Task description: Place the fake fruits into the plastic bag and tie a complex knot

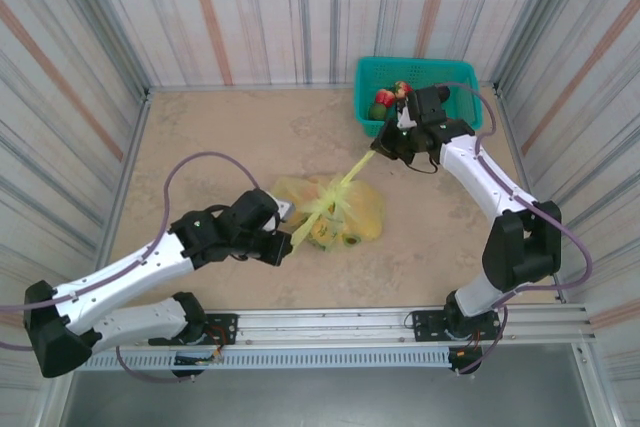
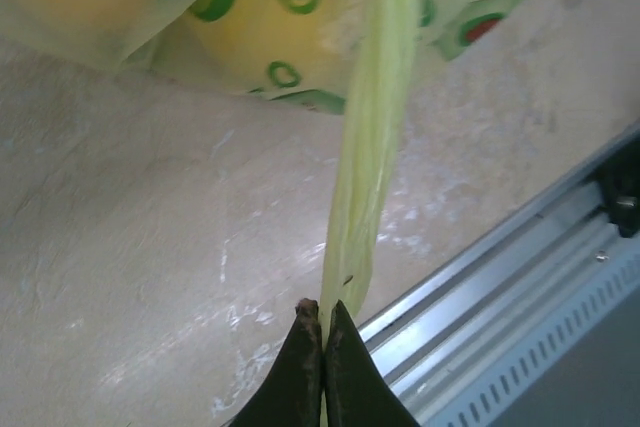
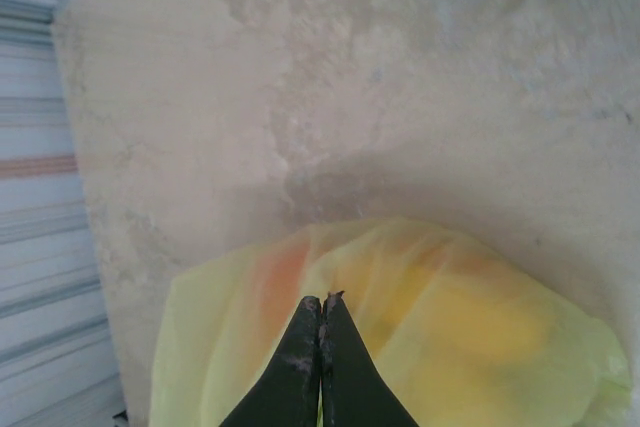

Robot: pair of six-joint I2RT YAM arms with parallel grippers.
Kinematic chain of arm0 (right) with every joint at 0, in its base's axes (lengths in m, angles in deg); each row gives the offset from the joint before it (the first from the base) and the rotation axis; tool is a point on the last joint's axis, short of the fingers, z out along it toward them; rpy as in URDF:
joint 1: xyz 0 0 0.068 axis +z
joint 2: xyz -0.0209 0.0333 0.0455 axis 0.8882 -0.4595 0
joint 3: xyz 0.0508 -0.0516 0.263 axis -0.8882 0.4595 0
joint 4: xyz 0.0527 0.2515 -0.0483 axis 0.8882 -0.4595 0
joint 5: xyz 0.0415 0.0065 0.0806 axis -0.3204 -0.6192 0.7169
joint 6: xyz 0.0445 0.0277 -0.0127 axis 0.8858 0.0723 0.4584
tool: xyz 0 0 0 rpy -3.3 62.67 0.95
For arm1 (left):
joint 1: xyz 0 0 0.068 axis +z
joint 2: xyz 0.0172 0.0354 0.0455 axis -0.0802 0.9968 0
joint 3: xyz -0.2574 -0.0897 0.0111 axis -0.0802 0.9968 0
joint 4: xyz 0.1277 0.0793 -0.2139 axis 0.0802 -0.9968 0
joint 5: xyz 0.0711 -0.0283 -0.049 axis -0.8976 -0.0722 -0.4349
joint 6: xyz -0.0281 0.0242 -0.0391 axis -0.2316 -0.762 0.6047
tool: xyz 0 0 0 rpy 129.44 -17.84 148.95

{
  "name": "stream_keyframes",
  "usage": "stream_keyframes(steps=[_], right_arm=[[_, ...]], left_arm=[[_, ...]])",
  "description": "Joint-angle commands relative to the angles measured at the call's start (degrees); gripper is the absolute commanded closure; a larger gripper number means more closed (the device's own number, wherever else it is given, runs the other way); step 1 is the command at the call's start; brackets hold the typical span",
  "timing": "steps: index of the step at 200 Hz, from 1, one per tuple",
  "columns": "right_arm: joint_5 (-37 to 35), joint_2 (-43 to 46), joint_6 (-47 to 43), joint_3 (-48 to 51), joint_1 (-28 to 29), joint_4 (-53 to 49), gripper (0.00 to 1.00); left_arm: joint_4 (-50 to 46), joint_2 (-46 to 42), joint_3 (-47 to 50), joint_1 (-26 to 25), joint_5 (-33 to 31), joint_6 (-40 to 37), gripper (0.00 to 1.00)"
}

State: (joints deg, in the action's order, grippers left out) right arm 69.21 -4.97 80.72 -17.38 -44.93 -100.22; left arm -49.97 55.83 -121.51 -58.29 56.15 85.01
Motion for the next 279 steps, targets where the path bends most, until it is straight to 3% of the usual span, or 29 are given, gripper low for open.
stream_keyframes(steps=[1, 9, 17, 24, 34, 53, 56, 57, 58, 62, 79, 93, 116, 132, 149, 167, 193, 219, 242, 260, 279], right_arm=[[-5.6, 1.22, -2.94, -2.68, 0.72, -0.15, 0.95], [-5.81, 1.31, -3.41, -3.09, 0.73, -0.52, 0.86], [-6.22, 1.36, -4.44, -3.74, 0.88, -1.44, 0.65], [-6.66, 1.33, -5.82, -4.56, 0.99, -2.62, 0.5], [-7.57, 1.69, -7.84, -5.69, 1.32, -4.25, 0.4], [-11.45, 4.4, -11.01, -6.66, 1.89, -6.21, 0.26], [-12.03, 5.04, -11.96, -6.78, 2.15, -6.47, 0.2], [-12.35, 5.2, -11.96, -6.82, 2.32, -6.56, 0.07], [-12.86, 5.41, -12.34, -6.88, 2.54, -6.66, 0.03], [-14.82, 6.14, -14.12, -7.2, 3.39, -7.09, 0.0], [-28.63, 9.2, -24.01, -7.81, 10.05, -7.16, 0.01], [-35.56, 12.15, -25.2, -5.83, 12.1, -4.6, 0.01], [-38.71, 17.34, -23.52, 0.13, 10.93, 0.51, 0.01], [-36.52, 22.14, -29.7, 8.88, 9.19, 9.91, 0.01], [-28.1, 28.01, -39.22, 21.85, 6.67, 24.69, 0.01], [-16.92, 31.43, -47.27, 32.01, 5.71, 40.22, 0.01], [-21.65, 28.48, -50.63, 34.46, 4.54, 41.11, 0.01], [-23.69, 27.64, -49.88, 41.09, -0.38, 45.3, 0.01], [-26.08, 26.4, -48.11, 47.05, -5.12, 47.89, 0.01], [-26.15, 25.46, -45.68, 51.44, -9.32, 51.68, 0.01], [-26.19, 22.14, -40.8, 56.24, -14.38, 59.81, 0.01]], left_arm=[[1.22, 0.09, -6.36, -0.74, 3.91, -8.85, 1.0], [1.48, 0.44, -7.44, -0.77, 4.33, -10.03, 1.0], [1.48, 1.06, -7.94, -0.78, 4.59, -10.9, 0.98], [1.04, 1.67, -8.35, -0.78, 4.75, -11.55, 0.8], [-0.16, 2.38, -9.09, -0.76, 3.84, -12.0, 0.55], [-2.33, 2.02, -11.48, -0.7, -1.59, -13.26, 0.27], [-2.38, 1.79, -11.89, -0.58, -2.78, -13.48, 0.2], [-2.43, 1.66, -11.99, -0.51, -3.14, -13.57, 0.16], [-2.41, 1.55, -12.17, -0.48, -3.46, -13.7, 0.09], [-2.65, 1.19, -12.84, -0.29, -5.31, -14.01, 0.02], [-5.0, 1.18, -17.78, 0.29, -19.3, -13.49, 0.01], [-3.9, 2.3, -21.08, 0.41, -29.64, -14.94, 0.01], [3.13, 4.73, -22.81, 0.39, -44.77, -22.11, 0.01], [16.51, 4.96, -17.75, 1.44, -51.99, -32.17, 0.01], [31.0, 4.78, -9.47, 7.13, -45.6, -43.35, 0.01], [42.62, 5.01, -0.67, 15.78, -34.6, -46.59, 0.01], [52.11, 3.49, 9.38, 27.65, -18.54, -47.43, 0.01], [53.87, 5.23, 14.8, 36.12, -18.12, -47.8, 0.01], [57.94, 7.03, 20.18, 42.76, -12.19, -44.45, 0.01], [65.85, 8.55, 25.34, 44.71, -12.21, -38.98, 0.01], [72.94, 12.32, 27.79, 44.75, -12.5, -38.84, 0.01]])
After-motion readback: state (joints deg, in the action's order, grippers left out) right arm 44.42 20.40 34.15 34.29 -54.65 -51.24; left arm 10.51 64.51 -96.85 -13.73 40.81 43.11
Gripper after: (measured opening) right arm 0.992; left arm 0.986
